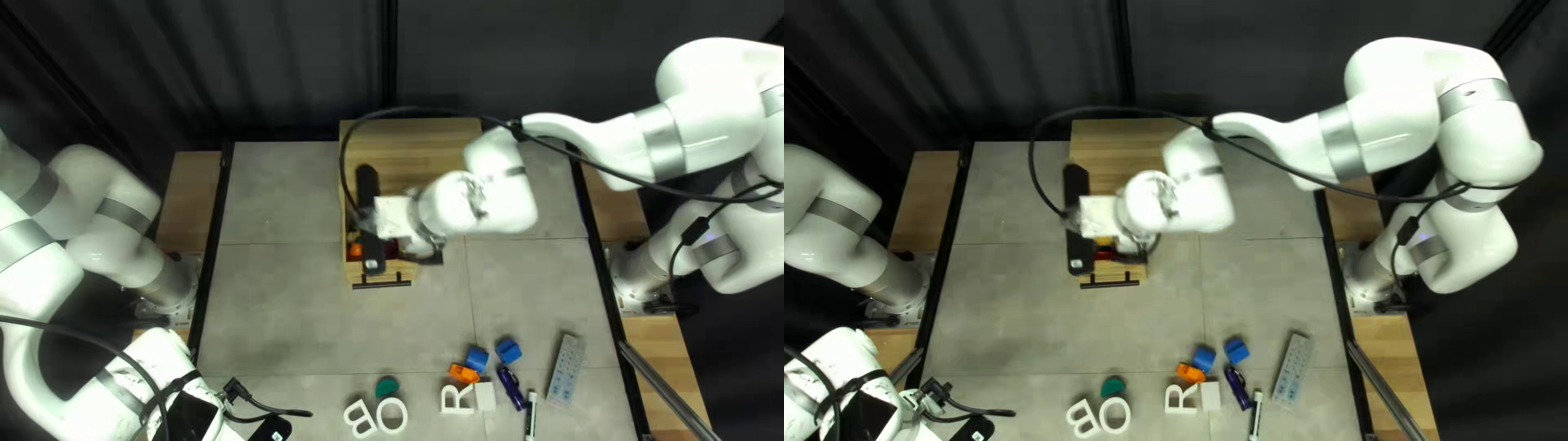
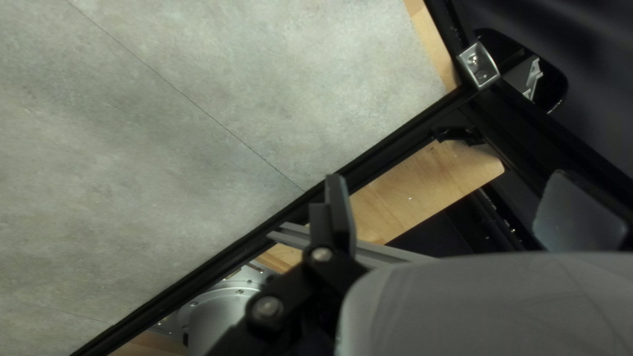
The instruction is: Open drawers and place objects into drawer and close
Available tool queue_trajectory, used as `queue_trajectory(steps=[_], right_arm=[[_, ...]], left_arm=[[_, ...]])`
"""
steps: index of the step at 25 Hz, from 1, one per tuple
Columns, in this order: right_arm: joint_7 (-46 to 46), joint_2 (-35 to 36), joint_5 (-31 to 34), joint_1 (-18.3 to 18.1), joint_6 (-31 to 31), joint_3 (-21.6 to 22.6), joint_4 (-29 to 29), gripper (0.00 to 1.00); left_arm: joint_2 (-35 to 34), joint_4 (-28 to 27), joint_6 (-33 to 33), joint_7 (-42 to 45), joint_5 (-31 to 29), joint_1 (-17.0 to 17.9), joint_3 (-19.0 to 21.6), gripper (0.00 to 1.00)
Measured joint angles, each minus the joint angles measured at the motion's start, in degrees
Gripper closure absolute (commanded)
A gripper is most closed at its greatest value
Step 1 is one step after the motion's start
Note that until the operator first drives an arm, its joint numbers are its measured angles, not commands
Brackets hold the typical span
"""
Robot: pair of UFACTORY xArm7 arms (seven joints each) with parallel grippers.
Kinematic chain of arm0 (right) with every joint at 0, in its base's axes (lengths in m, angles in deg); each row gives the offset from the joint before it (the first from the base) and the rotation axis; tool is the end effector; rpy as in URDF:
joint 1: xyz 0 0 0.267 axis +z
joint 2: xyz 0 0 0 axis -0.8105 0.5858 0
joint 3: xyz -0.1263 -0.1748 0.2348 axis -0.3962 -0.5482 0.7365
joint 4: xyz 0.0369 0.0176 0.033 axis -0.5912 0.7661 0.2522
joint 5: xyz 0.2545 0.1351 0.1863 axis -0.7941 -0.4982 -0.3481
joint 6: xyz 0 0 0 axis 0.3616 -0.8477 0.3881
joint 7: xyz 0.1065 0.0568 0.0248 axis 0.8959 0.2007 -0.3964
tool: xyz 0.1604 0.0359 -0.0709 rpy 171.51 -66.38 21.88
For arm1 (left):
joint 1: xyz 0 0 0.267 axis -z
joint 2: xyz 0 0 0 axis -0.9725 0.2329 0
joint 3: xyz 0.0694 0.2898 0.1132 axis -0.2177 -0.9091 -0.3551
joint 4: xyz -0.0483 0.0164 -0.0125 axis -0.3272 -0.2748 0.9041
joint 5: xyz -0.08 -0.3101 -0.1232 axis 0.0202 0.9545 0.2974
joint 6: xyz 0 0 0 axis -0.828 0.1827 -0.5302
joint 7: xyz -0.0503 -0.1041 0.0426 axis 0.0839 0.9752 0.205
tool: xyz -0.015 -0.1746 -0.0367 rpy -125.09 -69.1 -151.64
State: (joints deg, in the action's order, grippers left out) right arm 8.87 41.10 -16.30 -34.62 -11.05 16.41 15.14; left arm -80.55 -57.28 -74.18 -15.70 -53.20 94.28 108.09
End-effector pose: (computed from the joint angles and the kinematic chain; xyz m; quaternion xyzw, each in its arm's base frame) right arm 0.4494 0.0309 0.2054 0.9844 -0.0289 0.0515 0.1660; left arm 0.1596 -0.3077 0.1792 0.9312 -0.3302 -0.1431 0.0587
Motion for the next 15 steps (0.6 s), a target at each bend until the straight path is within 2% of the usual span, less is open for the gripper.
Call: queue_trajectory(steps=[3,9,15], right_arm=[[0.5,-4.1,-2.3,2.9,-2.3,2.9,4.5,0.0],[-6.5,-9.8,-6.5,9.2,-4.4,7.7,11.9,0.0],[-13.3,-8.5,-8.4,12.9,-3.3,9.9,14.7,0.0]], left_arm=[[0.0,0.0,0.0,0.0,0.0,0.0,0.0,0.0],[0.0,0.0,0.0,0.0,0.0,0.0,0.0,0.0],[0.0,0.0,0.0,0.0,0.0,0.0,0.0,0.0]])
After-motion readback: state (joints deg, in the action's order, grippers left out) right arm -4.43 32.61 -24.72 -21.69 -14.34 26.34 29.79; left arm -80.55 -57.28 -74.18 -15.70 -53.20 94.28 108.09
